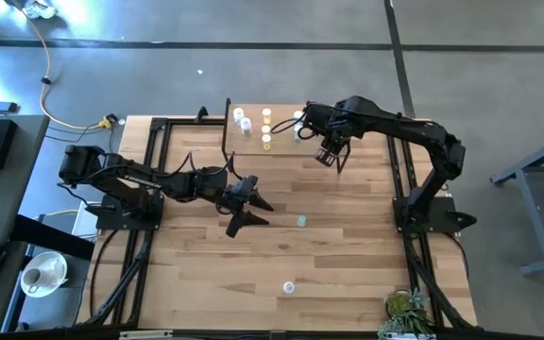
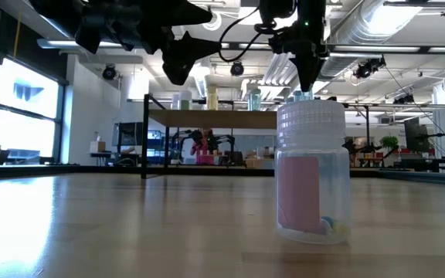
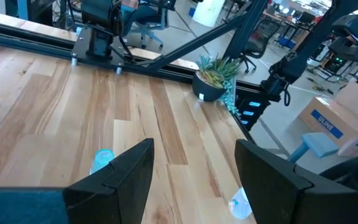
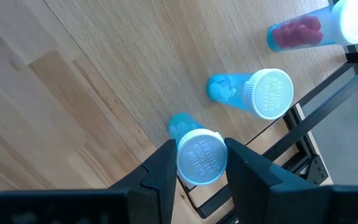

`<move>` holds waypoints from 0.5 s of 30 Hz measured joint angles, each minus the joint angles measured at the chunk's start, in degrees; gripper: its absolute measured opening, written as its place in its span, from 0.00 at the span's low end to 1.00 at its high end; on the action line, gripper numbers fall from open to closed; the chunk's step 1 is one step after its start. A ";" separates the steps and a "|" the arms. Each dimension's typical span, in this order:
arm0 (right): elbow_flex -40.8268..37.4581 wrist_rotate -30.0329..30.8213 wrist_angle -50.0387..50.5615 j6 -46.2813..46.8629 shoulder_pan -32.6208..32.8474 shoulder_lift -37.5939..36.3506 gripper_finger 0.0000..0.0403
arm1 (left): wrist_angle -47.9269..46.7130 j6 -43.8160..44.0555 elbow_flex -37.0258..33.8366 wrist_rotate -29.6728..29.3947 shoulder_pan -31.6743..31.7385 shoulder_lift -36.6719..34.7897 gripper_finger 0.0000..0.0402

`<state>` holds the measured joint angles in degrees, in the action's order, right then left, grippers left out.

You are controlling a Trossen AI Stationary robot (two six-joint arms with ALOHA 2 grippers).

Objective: Pick and place medicine bottles onto shelf by color
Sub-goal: Put the blue pill bottle on the shelf aligned with the other blue pill bottles

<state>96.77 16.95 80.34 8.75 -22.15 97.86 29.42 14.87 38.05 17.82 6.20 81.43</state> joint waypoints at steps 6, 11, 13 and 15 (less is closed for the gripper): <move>-0.04 0.02 -0.02 0.33 0.00 0.02 0.27 | -0.01 0.00 0.01 0.00 0.00 0.02 0.54; -0.04 0.04 -0.06 0.22 0.00 0.02 0.27 | 0.00 0.04 0.01 0.01 0.00 0.06 0.54; -0.08 0.65 -0.26 0.20 0.01 0.04 0.27 | -0.01 0.08 0.01 0.00 -0.13 0.07 0.54; -0.11 1.70 -0.59 0.20 0.02 0.13 0.27 | -0.01 0.04 0.01 0.00 -0.44 0.07 0.54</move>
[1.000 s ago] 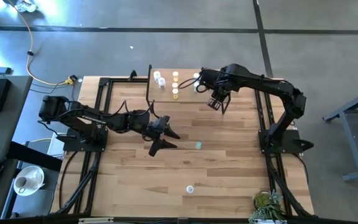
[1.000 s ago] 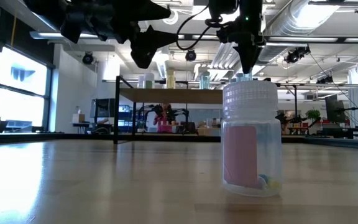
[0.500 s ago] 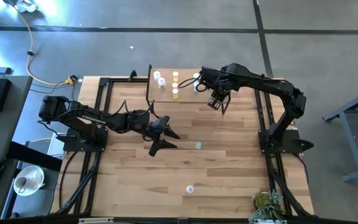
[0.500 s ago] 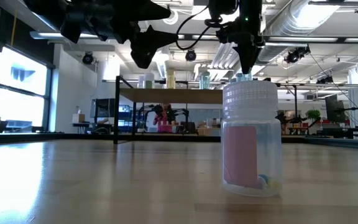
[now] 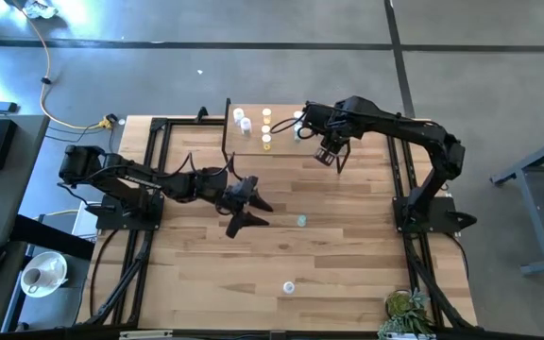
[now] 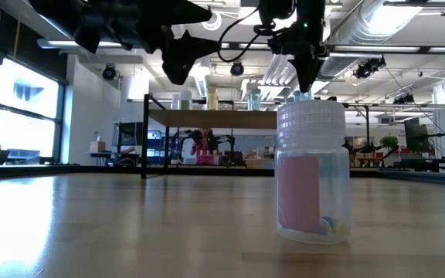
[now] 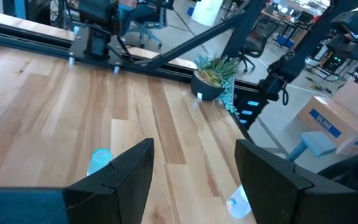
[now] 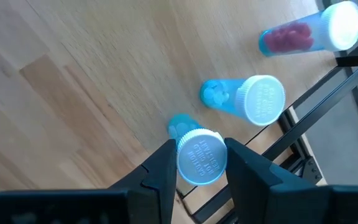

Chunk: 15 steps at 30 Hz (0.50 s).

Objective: Pick and place medicine bottles onto shelf by color
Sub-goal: Put the blue pill bottle on the shelf aligned with the other blue pill bottles

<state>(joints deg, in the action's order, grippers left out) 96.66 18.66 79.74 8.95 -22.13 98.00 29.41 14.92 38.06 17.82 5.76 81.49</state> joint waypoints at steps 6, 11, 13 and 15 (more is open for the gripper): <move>-0.09 -1.33 -0.45 0.05 -0.04 0.07 0.33 | 0.02 -0.04 0.00 0.02 -1.39 0.00 0.54; -0.20 -1.67 -0.41 0.04 0.00 0.15 0.42 | 0.01 -0.04 0.00 0.04 -1.83 0.00 0.54; -0.20 -1.40 -0.46 0.02 -0.02 0.15 0.43 | 0.00 -0.06 0.00 0.04 -1.83 0.00 0.54; -0.20 -0.40 -0.46 0.00 -0.02 0.13 0.44 | 0.00 -0.06 0.00 0.02 -1.83 0.00 0.54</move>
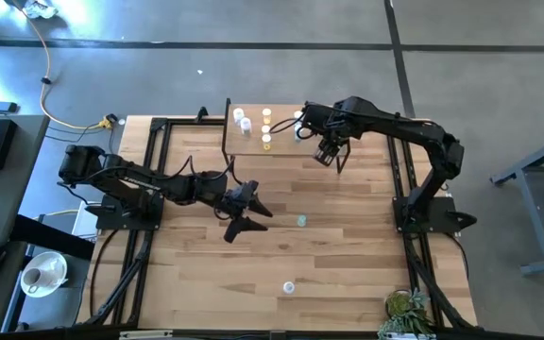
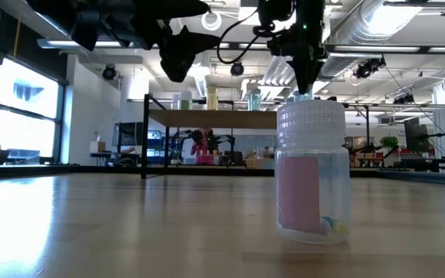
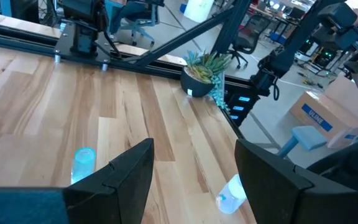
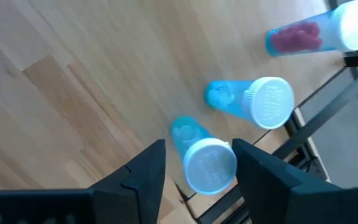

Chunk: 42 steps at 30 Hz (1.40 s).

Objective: Pick and place medicine bottles onto shelf by color
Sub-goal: Put the blue pill bottle on the shelf aligned with the other blue pill bottles, then put the green pill bottle on the shelf aligned with the other green pill bottles

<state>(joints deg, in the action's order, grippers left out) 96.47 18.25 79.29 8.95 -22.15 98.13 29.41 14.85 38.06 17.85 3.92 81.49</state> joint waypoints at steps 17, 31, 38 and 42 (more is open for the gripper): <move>0.20 2.17 -0.09 -0.59 0.00 -0.55 0.44 | -0.02 0.00 0.00 0.00 0.00 0.00 0.54; 7.94 -4.37 4.20 4.35 0.90 -3.43 0.44 | -2.52 -0.42 0.00 -0.48 0.02 -0.02 0.54; 10.72 -5.22 6.80 4.19 6.37 -3.50 0.44 | -3.82 -0.90 0.00 -0.48 0.07 -0.02 0.54; 8.21 -5.19 7.87 4.06 10.30 -4.07 0.44 | -4.46 -0.90 0.00 -0.48 0.07 -0.02 0.54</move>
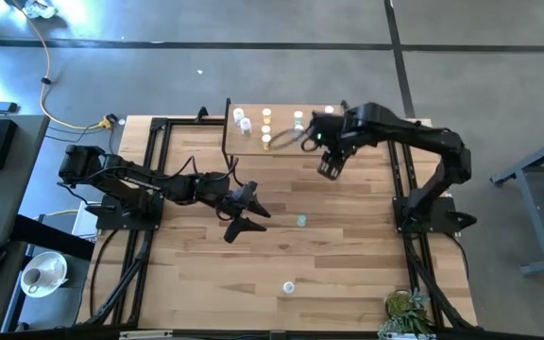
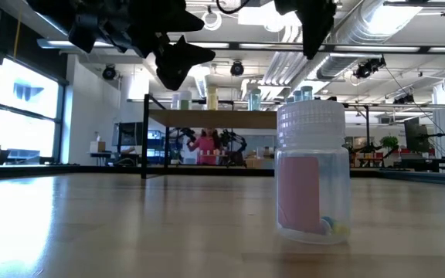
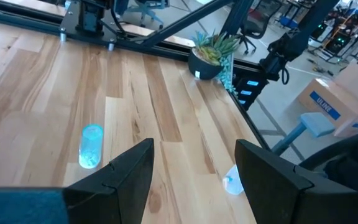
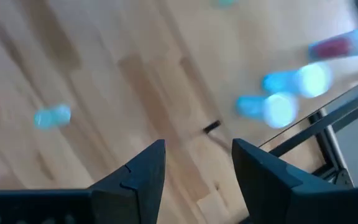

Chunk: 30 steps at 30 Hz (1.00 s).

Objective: Pick and place medicine bottles onto shelf by color
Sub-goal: Put the green pill bottle on the shelf aligned with the other green pill bottles

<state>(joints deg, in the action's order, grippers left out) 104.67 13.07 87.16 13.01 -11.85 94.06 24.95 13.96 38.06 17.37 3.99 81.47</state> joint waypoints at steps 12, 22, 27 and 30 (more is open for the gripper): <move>-16.89 -0.03 -4.62 5.71 12.55 -4.37 0.44 | -0.56 0.00 0.00 0.00 -0.89 0.00 0.54; -28.60 -1.68 -15.58 8.60 21.59 -6.44 0.44 | -7.33 0.94 0.00 -6.74 -4.29 0.00 0.54; -31.53 -1.69 -21.56 9.51 24.75 -6.42 0.44 | -11.45 1.10 0.00 -12.75 -6.25 0.00 0.54; -33.47 -1.68 -25.63 9.51 26.32 -6.44 0.44 | -13.28 1.51 0.00 -14.61 -7.65 0.00 0.54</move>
<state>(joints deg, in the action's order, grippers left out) 71.20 11.38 61.53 22.52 14.46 87.61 11.67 15.46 38.06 2.76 -3.66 81.47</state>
